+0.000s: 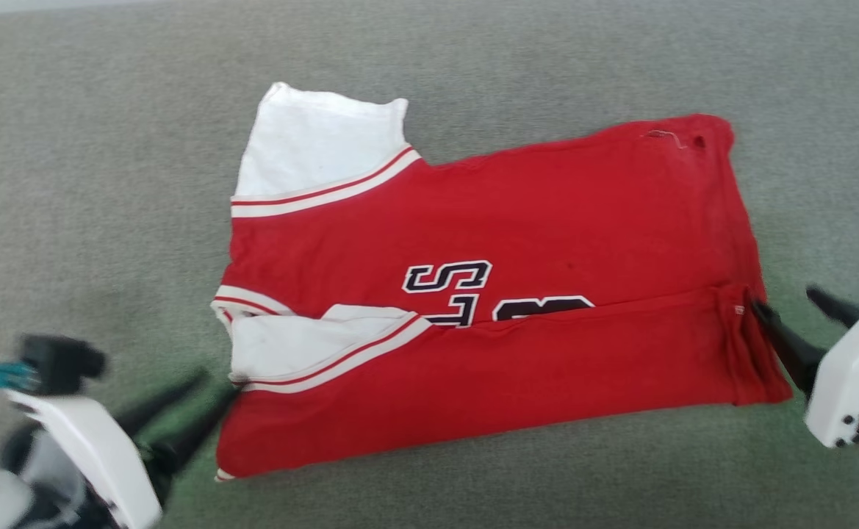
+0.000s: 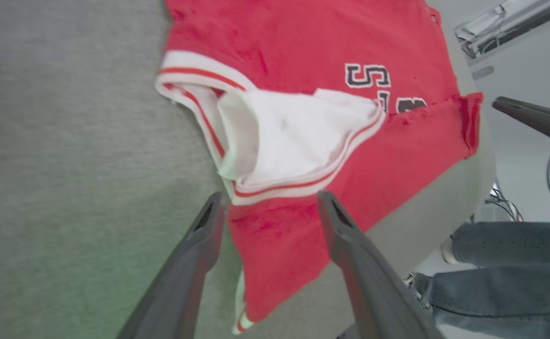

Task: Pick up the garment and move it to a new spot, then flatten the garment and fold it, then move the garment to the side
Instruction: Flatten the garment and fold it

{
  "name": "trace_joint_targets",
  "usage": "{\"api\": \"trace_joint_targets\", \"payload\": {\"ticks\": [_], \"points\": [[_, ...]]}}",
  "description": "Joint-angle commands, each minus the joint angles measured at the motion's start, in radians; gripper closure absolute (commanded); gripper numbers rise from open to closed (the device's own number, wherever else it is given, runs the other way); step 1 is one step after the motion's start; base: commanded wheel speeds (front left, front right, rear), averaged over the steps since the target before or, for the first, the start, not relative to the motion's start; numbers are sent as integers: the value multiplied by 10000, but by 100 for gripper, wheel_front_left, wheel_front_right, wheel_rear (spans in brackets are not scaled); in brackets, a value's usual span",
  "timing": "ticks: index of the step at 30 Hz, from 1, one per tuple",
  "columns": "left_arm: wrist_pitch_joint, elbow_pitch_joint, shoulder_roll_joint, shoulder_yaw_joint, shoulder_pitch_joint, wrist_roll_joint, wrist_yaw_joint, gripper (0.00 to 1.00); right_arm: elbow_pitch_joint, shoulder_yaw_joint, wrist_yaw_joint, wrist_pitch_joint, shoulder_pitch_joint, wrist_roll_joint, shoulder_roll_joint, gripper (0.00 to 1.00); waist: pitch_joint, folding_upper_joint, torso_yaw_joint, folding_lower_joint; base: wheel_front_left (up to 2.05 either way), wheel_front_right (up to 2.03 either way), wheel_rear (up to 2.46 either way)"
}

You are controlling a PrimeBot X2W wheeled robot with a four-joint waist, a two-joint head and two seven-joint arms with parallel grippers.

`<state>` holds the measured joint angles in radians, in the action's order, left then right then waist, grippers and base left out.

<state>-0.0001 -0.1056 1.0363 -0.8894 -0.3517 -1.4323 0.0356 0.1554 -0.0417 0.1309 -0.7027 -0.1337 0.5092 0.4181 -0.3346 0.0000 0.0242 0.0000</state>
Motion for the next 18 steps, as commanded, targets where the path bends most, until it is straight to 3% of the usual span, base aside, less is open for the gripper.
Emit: {"api": "trace_joint_targets", "payload": {"ticks": [1,5,10,15,18], "points": [[-488,151,36,273,35,155,-223,0,98,40,-5,801,-158,-323,-232,0,28,0,167,0,0,0,0],[-1588,620,-61,834,-335,589,-617,0,-111,294,-5,2996,-462,-976,-963,0,61,0,520,0,0,0,0],[-2106,1722,-271,1453,-1319,1084,-676,0,-695,1144,-5,5357,-962,-1500,-1773,0,-58,0,1314,0,0,0,0],[-1601,3177,-315,1607,-2845,1717,-353,0,-1735,2023,-5,7038,-1716,-1612,-2415,0,-410,0,2357,0,0,0,0],[-1085,3861,-453,1628,-3545,1695,-240,0,-2151,2409,-5,7398,-1966,-1655,-2548,0,-561,0,2713,0,0,0,0]]}}
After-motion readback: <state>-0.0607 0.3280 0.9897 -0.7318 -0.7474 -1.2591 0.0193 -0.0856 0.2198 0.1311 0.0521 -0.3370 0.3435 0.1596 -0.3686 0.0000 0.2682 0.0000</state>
